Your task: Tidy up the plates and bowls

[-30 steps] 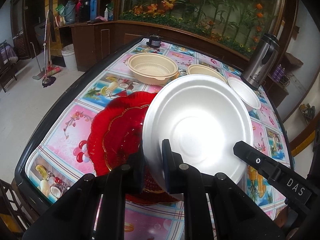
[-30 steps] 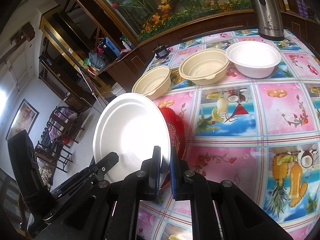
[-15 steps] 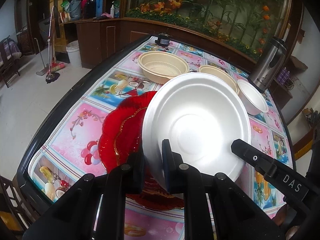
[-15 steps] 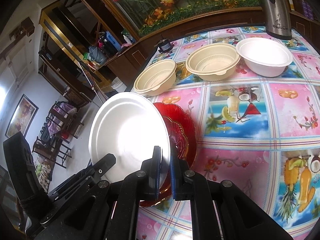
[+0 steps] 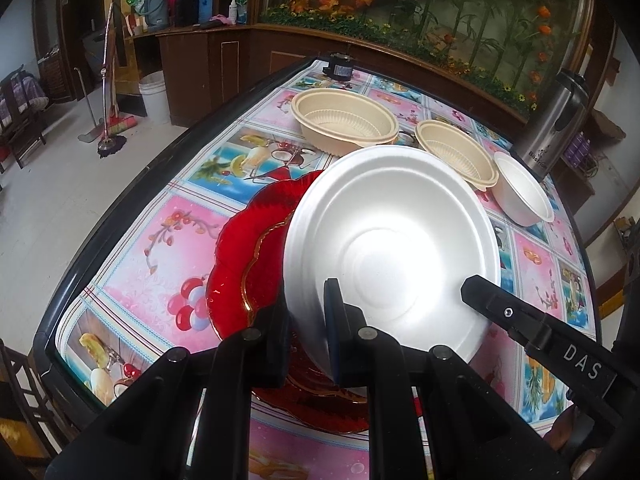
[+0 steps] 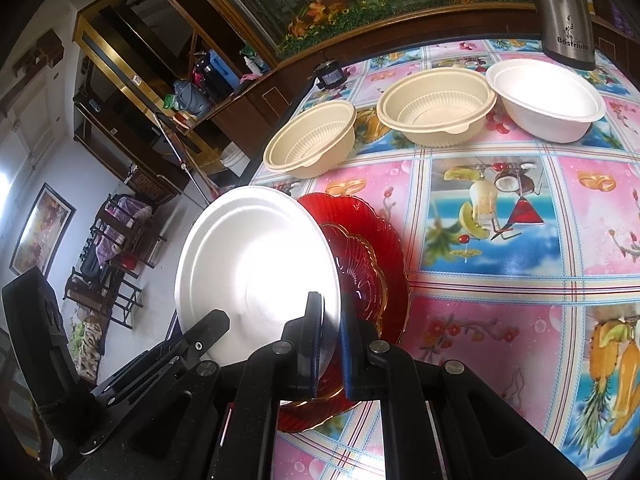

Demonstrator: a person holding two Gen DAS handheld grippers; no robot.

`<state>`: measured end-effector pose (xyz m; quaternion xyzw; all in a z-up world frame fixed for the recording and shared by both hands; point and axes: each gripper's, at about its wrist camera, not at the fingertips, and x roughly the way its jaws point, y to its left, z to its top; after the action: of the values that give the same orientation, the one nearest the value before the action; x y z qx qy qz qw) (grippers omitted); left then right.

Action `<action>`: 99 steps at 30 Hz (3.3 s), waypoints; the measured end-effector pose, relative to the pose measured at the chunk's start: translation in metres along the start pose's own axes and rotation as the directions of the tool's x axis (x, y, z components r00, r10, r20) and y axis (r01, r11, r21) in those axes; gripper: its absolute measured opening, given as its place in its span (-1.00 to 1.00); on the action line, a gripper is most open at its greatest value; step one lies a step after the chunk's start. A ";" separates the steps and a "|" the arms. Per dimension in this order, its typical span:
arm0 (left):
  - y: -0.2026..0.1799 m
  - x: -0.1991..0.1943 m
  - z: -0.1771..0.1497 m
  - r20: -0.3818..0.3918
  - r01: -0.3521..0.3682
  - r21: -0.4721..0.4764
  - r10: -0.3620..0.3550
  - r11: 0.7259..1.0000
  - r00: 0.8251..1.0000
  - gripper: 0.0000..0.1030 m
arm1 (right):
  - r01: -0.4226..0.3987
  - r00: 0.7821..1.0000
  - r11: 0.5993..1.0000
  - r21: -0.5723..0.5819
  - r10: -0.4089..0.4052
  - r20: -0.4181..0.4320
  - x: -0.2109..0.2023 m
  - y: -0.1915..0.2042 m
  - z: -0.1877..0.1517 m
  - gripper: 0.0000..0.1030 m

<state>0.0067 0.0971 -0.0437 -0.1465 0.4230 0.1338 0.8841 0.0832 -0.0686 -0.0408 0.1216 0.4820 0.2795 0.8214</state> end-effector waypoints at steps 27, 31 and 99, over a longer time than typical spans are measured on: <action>0.007 0.016 -0.001 -0.035 -0.021 -0.003 0.020 1.000 0.999 -0.75 | 0.009 0.999 1.000 0.003 -0.009 -0.043 0.019 0.001 -0.002 -0.85; 0.007 0.017 -0.002 -0.040 -0.022 -0.001 0.022 1.000 0.999 -0.75 | 0.011 0.999 1.000 0.004 -0.010 -0.044 0.019 0.001 -0.002 -0.85; 0.005 -0.011 0.001 -0.023 0.041 -0.052 -0.042 0.998 0.999 0.34 | 0.016 1.000 0.998 0.062 -0.017 0.025 -0.013 -0.007 0.000 0.38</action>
<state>-0.0010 0.1014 -0.0352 -0.1797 0.4271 0.1246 0.8774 0.0806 -0.0819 -0.0348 0.1467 0.4808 0.2560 0.8257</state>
